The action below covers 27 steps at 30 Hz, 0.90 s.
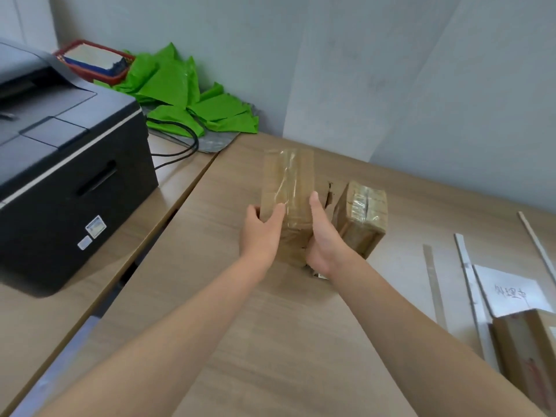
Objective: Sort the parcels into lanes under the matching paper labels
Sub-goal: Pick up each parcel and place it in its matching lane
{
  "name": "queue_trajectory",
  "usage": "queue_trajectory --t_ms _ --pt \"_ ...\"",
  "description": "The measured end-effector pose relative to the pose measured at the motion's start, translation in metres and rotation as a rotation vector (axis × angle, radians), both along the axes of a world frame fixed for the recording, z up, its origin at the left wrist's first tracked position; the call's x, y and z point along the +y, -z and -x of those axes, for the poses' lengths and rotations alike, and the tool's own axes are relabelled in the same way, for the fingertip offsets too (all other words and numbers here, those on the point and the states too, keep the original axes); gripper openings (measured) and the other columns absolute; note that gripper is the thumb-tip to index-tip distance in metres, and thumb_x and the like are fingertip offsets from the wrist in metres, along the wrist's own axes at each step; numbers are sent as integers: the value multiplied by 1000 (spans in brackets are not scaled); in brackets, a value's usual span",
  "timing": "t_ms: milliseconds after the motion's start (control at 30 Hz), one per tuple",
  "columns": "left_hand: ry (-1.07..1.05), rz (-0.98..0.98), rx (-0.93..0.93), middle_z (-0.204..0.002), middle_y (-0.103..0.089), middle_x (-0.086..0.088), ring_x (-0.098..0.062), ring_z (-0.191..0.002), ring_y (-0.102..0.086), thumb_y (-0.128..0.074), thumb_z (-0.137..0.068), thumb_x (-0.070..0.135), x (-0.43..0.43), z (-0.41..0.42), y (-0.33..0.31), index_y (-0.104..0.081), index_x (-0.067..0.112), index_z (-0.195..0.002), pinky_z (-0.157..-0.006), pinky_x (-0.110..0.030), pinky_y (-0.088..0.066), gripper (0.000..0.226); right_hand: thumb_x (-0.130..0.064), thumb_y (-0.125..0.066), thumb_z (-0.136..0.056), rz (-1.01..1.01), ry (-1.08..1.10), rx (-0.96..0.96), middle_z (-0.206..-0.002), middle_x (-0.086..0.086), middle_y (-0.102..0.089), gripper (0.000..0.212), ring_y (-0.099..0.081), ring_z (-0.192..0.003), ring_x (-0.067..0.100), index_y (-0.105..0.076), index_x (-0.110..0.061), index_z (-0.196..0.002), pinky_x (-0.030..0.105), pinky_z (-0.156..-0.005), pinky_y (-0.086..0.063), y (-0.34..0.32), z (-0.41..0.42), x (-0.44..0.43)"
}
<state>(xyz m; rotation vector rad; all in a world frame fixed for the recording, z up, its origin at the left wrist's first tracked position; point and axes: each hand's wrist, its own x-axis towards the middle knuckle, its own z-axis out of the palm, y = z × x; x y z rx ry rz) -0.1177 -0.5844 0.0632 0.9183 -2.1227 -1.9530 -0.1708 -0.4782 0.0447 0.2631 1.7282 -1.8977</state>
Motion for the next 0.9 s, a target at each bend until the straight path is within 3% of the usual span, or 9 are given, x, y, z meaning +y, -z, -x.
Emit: queue_trajectory --t_ms 100,233,400,467,567,667,767,833,900 --pt "-78 -14 39 -93 -64 9 -8 -85 -62 -65 -85 57 2 -50 -13 -54 22 -102 -74 -31 -49 41 -93 -47 -69 -40 -53 21 -148 -18 -50 88 -41 -140 10 -43 -48 -144 47 -121 -23 -12 -37 9" --pt "-19 -3 95 -92 -68 8 -6 -84 -64 -71 -80 57 13 -107 -37 -56 20 -100 -68 -22 -47 45 -75 -43 -88 -64 -53 12 -128 -4 -67 64 -61 -122 18 -49 -33 -135 46 -111 -42 -49 -76 35" --pt "117 -72 225 -113 -69 2 -13 -106 -66 -64 -82 58 27 -154 -73 -57 24 -122 -97 -40 -54 52 -68 -83 -63 -86 -63 71 -125 -3 -67 92 -61 -118 18 -48 -22 -135 44 -107 -47 -95 -131 89" --pt "151 -42 286 -123 -66 -1 -14 -114 -63 -61 -90 48 38 -172 -86 -49 27 -138 -104 -41 -49 53 -56 -78 -73 -55 -155 89 -122 -4 -71 66 -64 -115 17 -62 -20 -127 41 -106 -49 -109 -157 115" --pt "207 37 346 -129 -63 -1 -14 -118 -60 -53 -99 39 68 -204 -104 -41 31 -148 -105 -33 -46 50 -52 -75 -77 -47 -157 125 -117 0 -73 55 -66 -107 20 -68 -19 -120 39 -97 -54 -128 -194 155" --pt "261 -21 267 -138 -58 7 -9 -127 -53 -53 -87 67 105 -239 -111 -48 29 -145 -110 -31 -42 69 -42 -73 -86 -82 -138 165 -109 2 -73 40 -68 -92 19 -68 -16 -116 29 -75 -57 -139 -228 192" --pt "332 -82 88 -131 -63 1 -15 -112 -63 -57 -75 81 144 -268 -111 -54 28 -139 -87 -26 -54 83 -44 -74 -85 -222 -144 175 -107 3 -71 44 -69 -89 19 -63 -14 -115 32 -76 -59 -138 -259 231" --pt "348 -85 5 -128 -63 -4 -13 -101 -64 -64 -82 63 173 -285 -108 -50 24 -141 -67 -19 -52 72 -42 -74 -86 -286 -173 172 -103 0 -69 40 -68 -89 17 -62 -16 -113 31 -78 -59 -138 -278 258" --pt "387 -70 38 -133 -60 -1 -9 -105 -63 -74 -81 47 196 -298 -103 -41 23 -149 -66 -14 -52 79 -33 -75 -88 -271 -190 199 -101 0 -68 35 -67 -86 13 -61 -15 -115 25 -70 -60 -138 -294 286"
